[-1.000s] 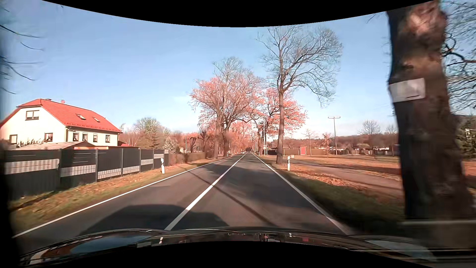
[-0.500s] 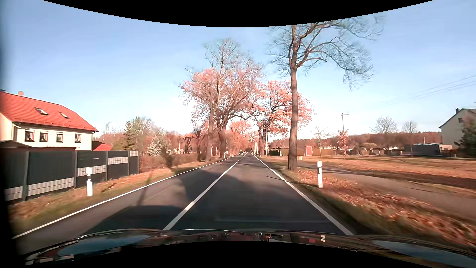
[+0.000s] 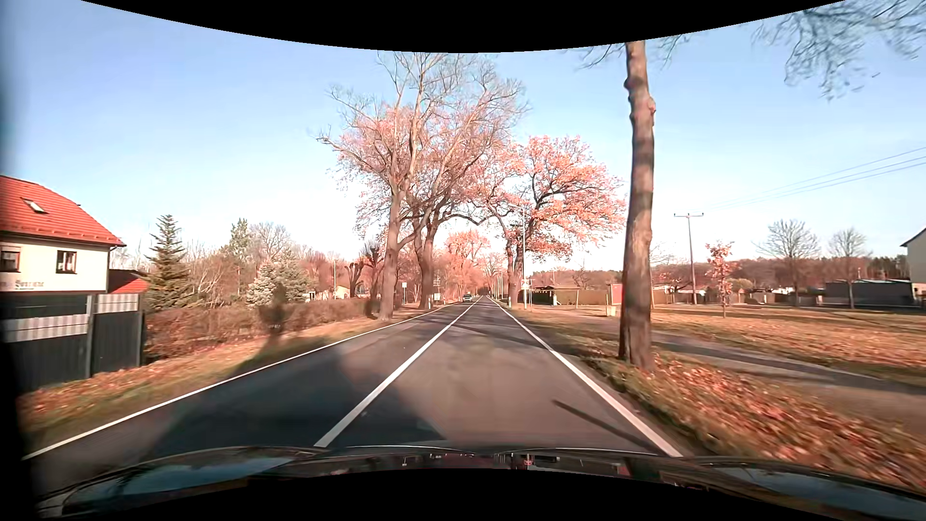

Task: Follow the waypoints while adhering to traffic rules and regulations

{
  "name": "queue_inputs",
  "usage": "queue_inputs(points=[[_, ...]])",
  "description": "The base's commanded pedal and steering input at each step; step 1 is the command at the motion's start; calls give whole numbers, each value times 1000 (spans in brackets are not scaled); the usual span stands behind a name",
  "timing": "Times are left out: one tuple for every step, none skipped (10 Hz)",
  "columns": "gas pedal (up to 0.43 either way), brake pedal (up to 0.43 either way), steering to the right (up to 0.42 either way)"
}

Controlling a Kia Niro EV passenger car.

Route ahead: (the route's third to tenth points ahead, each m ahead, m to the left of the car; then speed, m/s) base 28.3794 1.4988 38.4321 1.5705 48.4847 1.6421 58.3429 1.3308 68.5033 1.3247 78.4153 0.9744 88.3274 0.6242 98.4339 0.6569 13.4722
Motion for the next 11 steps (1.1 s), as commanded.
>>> queue_inputs(points=[[130, 0, -5], [130, 0, -5], [130, 0, -5], [118, 0, -5], [118, 0, -5], [118, 0, -5], [118, 0, -5], [118, 0, -5], [118, 0, -4], [118, 0, -4], [118, 0, -3]])
